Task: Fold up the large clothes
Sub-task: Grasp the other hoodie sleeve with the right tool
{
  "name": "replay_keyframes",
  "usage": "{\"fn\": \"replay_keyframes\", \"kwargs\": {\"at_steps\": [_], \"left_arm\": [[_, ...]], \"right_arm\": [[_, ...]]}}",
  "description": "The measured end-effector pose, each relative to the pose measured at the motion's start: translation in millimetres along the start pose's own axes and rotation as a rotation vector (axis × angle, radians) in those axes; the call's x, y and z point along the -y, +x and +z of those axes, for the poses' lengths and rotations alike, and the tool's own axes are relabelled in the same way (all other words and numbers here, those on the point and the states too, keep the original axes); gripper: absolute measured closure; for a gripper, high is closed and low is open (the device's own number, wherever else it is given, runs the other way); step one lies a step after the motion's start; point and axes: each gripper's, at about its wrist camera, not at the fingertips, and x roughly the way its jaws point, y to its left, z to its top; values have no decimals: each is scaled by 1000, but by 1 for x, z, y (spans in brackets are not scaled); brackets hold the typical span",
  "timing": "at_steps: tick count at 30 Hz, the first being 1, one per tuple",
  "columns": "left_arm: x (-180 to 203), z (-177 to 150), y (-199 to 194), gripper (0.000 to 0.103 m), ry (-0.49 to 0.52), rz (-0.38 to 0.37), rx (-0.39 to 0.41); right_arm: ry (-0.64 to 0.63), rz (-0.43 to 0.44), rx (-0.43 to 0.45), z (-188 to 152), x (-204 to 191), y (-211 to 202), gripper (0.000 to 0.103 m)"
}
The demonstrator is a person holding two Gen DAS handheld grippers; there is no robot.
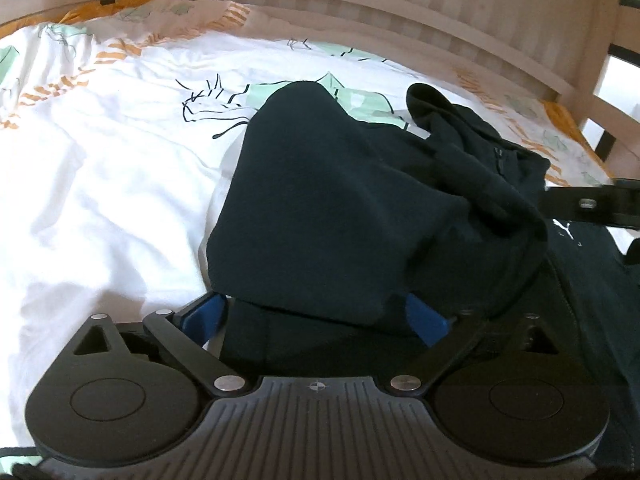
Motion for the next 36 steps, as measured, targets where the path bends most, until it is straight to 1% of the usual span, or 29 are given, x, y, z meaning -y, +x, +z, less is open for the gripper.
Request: {"fn": "replay_keyframes", "kwargs": {"at_steps": [3, 4, 6, 7, 8, 11, 14, 17, 19, 21, 23, 24, 27, 30, 32, 33, 34, 35, 36], "left_arm": [[3, 0, 2, 6, -3, -2, 8], [4, 0, 2, 6, -3, -2, 10], [2, -2, 1, 6, -4, -2, 11], [-4, -4, -3, 6, -7, -4, 12], [-4, -4, -3, 6, -9, -6, 12], [-4, -6, -5, 5, -10, -7, 12], [-5, -6, -6, 4, -9, -7, 10], [-5, -6, -7, 4, -6, -3, 8], [-4, -5, -6, 4, -5, -3, 7], [-4, -5, -6, 4, -5, -2, 7], [-4, -5, -6, 4, -3, 1, 5], [-2, -4, -7, 4, 0, 4, 3], [0, -2, -12, 4, 6, 15, 11], [0, 0, -22, 4, -1, 4, 64], [-1, 3, -28, 4, -6, 1, 105], [-1, 4, -30, 4, -7, 0, 120], [-1, 5, -31, 4, -6, 1, 132], [-1, 6, -32, 4, -3, 3, 140], [-1, 6, -31, 4, 2, 4, 141]], "right_arm": [[-56, -18, -21, 1, -16, 19, 4], [-74, -31, -31, 1, -19, 26, 6], [-98, -80, -47, 1, -20, 34, 21], [-95, -118, -49, 1, -16, 35, 30], [-68, -136, -43, 1, -9, 32, 30], [65, -103, -19, -3, 23, 13, 29], [123, -118, -10, -19, 47, -8, 28], [191, -143, -35, -35, 66, -18, 28], [271, -175, -48, -44, 87, -22, 28], [364, -154, -60, -52, 108, -25, 28], [420, -124, -61, -55, 121, -28, 27], [425, -109, -60, -56, 125, -30, 27], [384, -68, -55, -54, 122, -30, 26], [370, -20, -69, -52, 119, -20, 26], [378, -10, -75, -51, 119, -11, 25], [379, -11, -74, -50, 118, -6, 26], [377, -12, -70, -49, 118, -4, 31], [370, -9, -69, -48, 116, -3, 44], [358, -1, -74, -46, 114, -1, 51]]}}
